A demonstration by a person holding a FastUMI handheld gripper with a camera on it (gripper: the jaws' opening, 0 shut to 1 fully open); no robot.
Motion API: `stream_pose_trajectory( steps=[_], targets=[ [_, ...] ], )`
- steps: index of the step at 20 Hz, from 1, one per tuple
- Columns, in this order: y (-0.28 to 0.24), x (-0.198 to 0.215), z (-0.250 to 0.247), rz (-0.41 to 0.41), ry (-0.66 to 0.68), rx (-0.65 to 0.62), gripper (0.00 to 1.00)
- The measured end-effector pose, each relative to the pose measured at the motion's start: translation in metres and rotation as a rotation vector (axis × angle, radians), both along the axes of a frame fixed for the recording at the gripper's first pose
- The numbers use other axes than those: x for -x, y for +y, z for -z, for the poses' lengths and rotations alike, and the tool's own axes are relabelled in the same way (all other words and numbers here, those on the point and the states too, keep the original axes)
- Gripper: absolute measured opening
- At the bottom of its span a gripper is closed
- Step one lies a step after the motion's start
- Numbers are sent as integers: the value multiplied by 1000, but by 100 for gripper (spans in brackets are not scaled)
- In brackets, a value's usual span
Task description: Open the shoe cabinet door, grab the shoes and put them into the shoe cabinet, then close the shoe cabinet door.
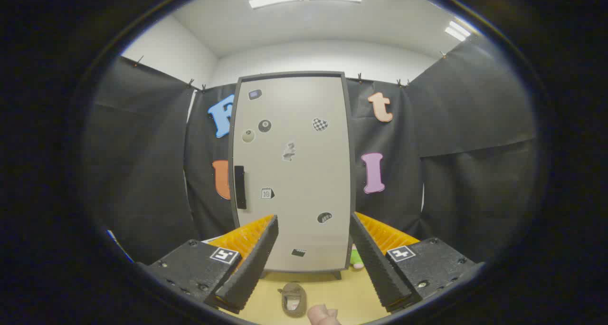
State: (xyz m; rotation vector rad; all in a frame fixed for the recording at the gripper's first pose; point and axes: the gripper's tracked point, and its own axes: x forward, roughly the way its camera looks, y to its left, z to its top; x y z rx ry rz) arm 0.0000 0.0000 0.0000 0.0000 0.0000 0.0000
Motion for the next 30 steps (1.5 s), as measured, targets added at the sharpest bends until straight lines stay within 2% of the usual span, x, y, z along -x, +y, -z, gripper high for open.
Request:
stream_pose_trajectory(
  steps=[7, 16, 21, 25, 30],
  targets=[
    [9, 1, -8, -24, -28, 4, 98],
    [13, -19, 4, -29, 16, 6, 98],
    [29, -51, 3, -82, 51, -32, 99],
    [51, -87, -4, -82, 47, -25, 98],
    [111, -129, -1, -185, 98, -38, 99]
  ],
)
